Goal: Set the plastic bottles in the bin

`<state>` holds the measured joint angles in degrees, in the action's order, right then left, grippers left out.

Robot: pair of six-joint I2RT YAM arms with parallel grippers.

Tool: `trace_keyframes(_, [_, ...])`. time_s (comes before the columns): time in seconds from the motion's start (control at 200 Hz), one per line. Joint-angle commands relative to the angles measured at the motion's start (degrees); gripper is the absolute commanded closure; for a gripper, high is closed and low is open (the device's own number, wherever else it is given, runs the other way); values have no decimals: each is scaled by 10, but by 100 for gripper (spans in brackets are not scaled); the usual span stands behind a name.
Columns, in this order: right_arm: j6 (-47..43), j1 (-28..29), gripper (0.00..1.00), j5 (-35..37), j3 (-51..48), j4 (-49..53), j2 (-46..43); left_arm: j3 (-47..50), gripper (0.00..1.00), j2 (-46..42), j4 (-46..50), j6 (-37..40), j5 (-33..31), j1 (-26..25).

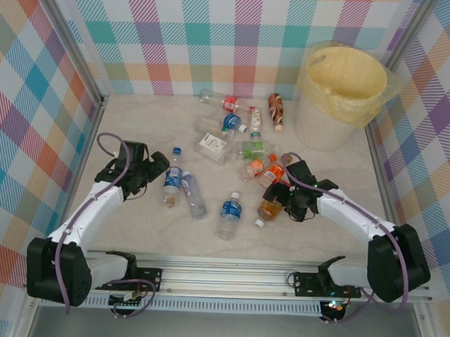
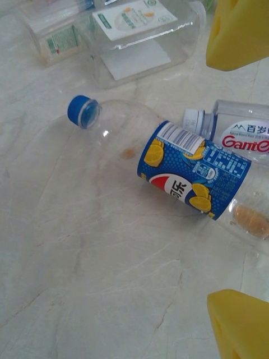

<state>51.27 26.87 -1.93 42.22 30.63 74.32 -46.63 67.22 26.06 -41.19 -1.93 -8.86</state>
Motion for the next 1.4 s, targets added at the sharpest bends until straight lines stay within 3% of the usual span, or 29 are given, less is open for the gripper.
trace_keyframes(0.0, [0, 14, 7, 23, 25, -8, 24, 3, 0, 12, 14, -9, 7, -5])
trace_keyframes(0.305, [0, 19, 11, 79, 44, 10, 91, -3, 0, 41, 15, -6, 10, -11])
trace_keyframes(0.82, [-3, 19, 40, 186, -18, -21, 26, -19, 0, 69, 36, 0, 6, -27])
trace_keyframes(1.015, [-91, 19, 45, 177, -7, -89, -67, -26, 0, 74, 37, 4, 13, -31])
trace_keyframes(1.13, [-183, 19, 46, 140, 21, -154, -109, -15, 0, 60, -11, 21, 45, -38])
trace_keyframes(1.395, [-284, 16, 49, 127, 113, -306, -64, -18, 0, 51, -33, 27, 65, -41])
